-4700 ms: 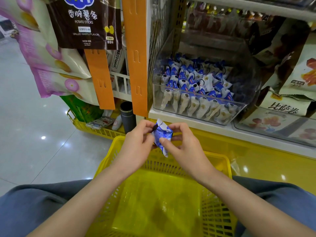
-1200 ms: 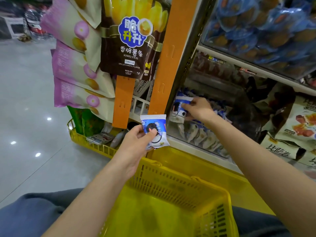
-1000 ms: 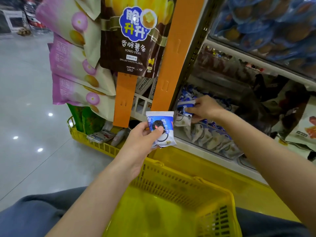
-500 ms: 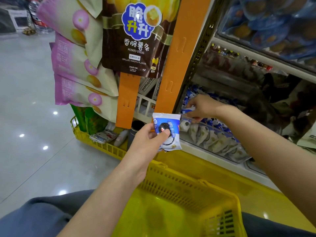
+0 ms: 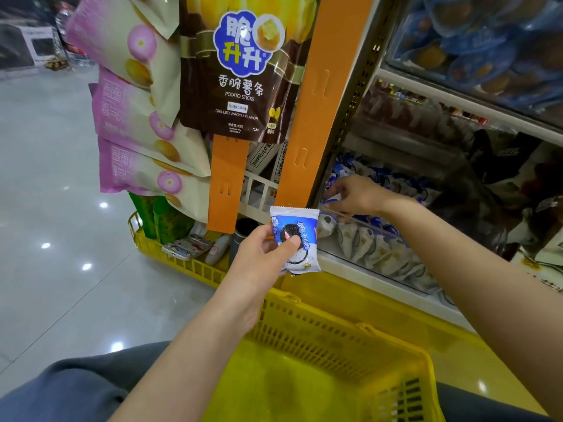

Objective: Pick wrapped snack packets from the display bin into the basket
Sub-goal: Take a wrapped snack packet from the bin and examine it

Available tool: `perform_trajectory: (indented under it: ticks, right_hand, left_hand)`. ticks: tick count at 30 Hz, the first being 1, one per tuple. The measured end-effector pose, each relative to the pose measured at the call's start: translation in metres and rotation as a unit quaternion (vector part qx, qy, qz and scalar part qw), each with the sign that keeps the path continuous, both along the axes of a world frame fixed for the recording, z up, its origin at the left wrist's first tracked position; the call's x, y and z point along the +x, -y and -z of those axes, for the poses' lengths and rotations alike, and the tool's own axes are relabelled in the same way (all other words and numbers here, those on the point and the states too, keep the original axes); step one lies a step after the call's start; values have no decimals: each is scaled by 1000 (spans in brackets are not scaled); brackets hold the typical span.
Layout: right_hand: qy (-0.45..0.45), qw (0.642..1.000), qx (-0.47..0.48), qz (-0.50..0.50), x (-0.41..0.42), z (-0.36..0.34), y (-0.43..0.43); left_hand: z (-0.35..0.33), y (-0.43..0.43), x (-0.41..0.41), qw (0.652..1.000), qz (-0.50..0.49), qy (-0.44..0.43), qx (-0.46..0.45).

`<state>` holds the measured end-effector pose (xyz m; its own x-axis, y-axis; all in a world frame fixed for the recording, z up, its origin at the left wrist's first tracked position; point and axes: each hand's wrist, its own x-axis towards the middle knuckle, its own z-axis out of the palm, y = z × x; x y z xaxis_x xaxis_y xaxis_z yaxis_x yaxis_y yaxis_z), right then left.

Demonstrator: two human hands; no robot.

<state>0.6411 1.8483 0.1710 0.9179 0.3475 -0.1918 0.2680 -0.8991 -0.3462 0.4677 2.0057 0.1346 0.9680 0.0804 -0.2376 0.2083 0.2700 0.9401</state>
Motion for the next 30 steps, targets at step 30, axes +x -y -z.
perform_trajectory:
  ticks: [30]
  right_hand:
    - [-44, 904, 422, 51, -152, 6, 15]
  left_hand:
    - [7, 19, -8, 991, 95, 72, 58]
